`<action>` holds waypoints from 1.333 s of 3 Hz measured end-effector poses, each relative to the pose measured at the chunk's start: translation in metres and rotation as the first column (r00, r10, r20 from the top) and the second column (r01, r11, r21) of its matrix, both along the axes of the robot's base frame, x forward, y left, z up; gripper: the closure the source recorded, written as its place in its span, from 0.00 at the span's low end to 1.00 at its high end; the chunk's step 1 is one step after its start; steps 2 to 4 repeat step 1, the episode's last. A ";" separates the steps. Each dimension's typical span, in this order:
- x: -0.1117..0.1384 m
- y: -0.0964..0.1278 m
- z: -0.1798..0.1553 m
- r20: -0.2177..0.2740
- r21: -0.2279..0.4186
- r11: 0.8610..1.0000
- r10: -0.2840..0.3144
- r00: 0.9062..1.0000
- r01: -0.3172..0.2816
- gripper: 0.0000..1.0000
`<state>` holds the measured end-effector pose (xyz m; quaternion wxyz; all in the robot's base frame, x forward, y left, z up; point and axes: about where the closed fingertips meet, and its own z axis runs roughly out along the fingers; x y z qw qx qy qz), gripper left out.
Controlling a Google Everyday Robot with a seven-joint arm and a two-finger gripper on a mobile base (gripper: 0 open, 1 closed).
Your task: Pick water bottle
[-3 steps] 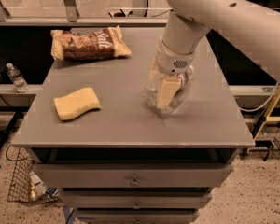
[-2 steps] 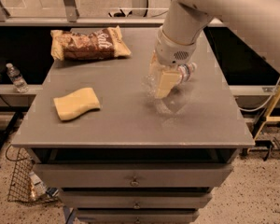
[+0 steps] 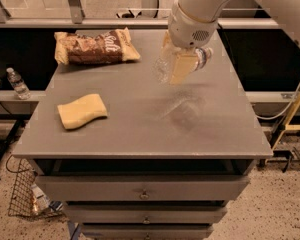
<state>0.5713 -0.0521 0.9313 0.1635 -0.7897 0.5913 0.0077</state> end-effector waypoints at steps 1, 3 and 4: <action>0.002 0.003 0.014 0.016 -0.001 1.000 0.020 1.000 -0.020 1.00; 0.002 0.003 0.014 0.016 -0.001 1.000 0.020 1.000 -0.020 1.00; 0.002 0.003 0.014 0.016 -0.001 1.000 0.020 1.000 -0.020 1.00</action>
Offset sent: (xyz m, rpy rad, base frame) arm 0.0000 0.0000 0.0000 0.0000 0.0000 0.0000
